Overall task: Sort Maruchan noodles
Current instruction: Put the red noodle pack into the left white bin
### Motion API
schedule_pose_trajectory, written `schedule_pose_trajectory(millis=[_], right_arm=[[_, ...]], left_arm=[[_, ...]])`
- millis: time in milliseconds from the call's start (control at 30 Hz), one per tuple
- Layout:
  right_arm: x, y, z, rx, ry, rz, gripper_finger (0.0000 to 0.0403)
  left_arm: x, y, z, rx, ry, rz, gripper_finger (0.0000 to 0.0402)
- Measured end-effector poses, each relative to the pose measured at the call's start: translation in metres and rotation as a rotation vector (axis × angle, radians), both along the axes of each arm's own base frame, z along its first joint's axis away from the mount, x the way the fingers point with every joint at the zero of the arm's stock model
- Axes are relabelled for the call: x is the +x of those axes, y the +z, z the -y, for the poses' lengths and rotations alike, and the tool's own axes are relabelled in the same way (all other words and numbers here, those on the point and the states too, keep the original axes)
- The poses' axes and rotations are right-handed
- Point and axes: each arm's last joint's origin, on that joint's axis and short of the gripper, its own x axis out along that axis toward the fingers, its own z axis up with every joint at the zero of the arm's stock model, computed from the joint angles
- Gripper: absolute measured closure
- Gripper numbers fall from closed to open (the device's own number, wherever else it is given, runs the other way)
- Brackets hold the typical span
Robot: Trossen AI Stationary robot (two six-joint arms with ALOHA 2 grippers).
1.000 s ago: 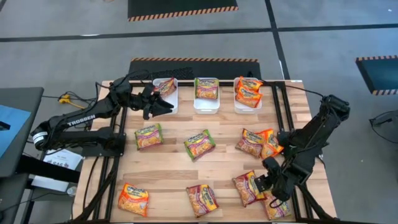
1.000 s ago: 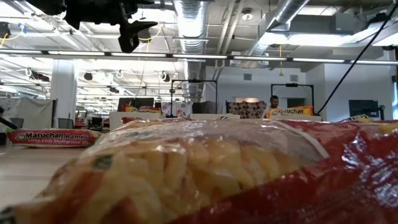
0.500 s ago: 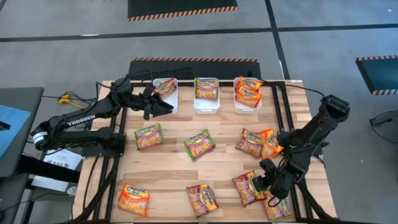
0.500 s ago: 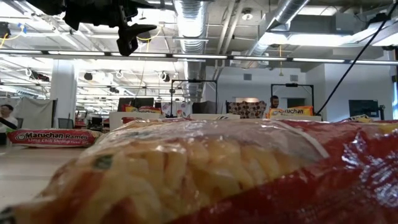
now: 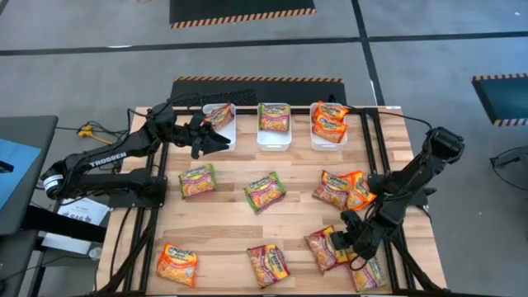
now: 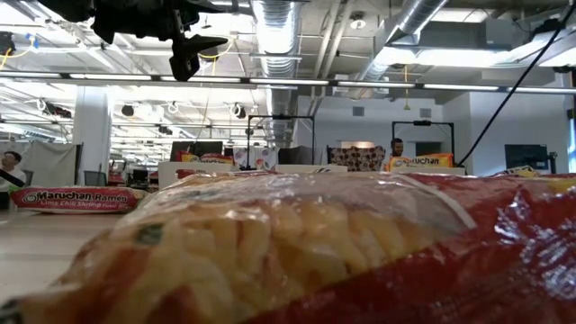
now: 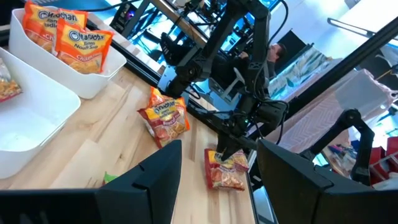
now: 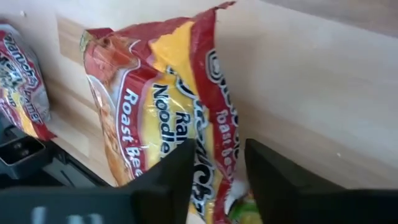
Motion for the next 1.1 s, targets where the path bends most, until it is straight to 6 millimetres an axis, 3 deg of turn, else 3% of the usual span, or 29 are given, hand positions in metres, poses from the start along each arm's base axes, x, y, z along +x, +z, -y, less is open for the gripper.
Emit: schedule_pose_trajectory(millis=[267,533,800,1100], right_arm=[[0.011,0.000,0.010,0.001,-0.061,0.003,0.0389],[0.028,0.007,0.015,0.019,-0.049,0.083,0.0397],[0.063,0.046,0.022,-0.051,0.025,0.209,0.0398],[0.086,0.076,0.044,-0.177,0.057,0.214,0.0398]], left_arm=[[0.000,0.000,0.000,0.001,0.017,0.000,0.0205],[0.000,0.000,-0.001,0.001,0.017,0.000,0.0205],[0.000,0.000,0.001,0.001,-0.020,0.000,0.0205],[0.000,0.000,0.002,0.138,-0.051,0.014,0.0205]])
